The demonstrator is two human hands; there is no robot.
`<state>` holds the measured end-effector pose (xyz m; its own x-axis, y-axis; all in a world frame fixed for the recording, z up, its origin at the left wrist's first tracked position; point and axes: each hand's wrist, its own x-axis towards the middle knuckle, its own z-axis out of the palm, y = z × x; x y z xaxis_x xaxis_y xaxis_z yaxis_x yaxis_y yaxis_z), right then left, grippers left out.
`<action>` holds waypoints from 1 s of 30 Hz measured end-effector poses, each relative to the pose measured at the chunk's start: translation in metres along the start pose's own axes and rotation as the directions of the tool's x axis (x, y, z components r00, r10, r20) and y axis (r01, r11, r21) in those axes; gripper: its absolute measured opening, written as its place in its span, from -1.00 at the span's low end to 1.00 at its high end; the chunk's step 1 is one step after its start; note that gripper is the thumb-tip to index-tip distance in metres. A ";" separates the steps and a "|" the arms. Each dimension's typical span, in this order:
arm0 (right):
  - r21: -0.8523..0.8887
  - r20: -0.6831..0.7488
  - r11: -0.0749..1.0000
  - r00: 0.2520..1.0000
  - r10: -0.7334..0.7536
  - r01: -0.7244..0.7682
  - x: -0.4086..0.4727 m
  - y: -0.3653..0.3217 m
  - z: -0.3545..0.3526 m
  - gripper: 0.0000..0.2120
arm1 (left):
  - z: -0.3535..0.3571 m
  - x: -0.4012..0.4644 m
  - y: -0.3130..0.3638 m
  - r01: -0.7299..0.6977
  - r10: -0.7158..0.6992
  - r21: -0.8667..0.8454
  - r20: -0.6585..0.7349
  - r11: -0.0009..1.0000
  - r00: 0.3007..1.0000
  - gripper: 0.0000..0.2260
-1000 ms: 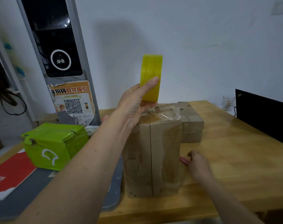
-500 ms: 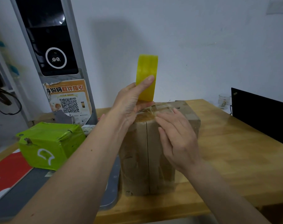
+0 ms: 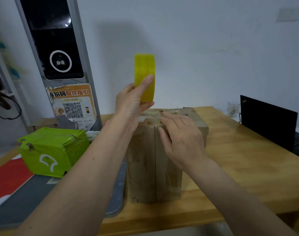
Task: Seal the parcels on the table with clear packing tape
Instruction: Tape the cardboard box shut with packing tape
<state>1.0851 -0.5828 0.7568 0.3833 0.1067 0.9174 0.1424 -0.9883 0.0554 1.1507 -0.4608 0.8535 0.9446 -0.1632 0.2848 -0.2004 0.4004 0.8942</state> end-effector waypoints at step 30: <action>-0.086 0.880 0.987 0.453 0.139 -0.134 0.086 0.015 -0.024 0.05 | -0.047 -0.010 -0.008 -0.048 0.000 -0.268 -0.176 0.962 0.984 -0.87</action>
<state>1.0983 -0.5908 0.8464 0.9970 0.0077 0.0768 0.0103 -0.9994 -0.0343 1.1545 -0.4198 0.8276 0.9756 -0.0018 0.2193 -0.1683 0.6350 0.7539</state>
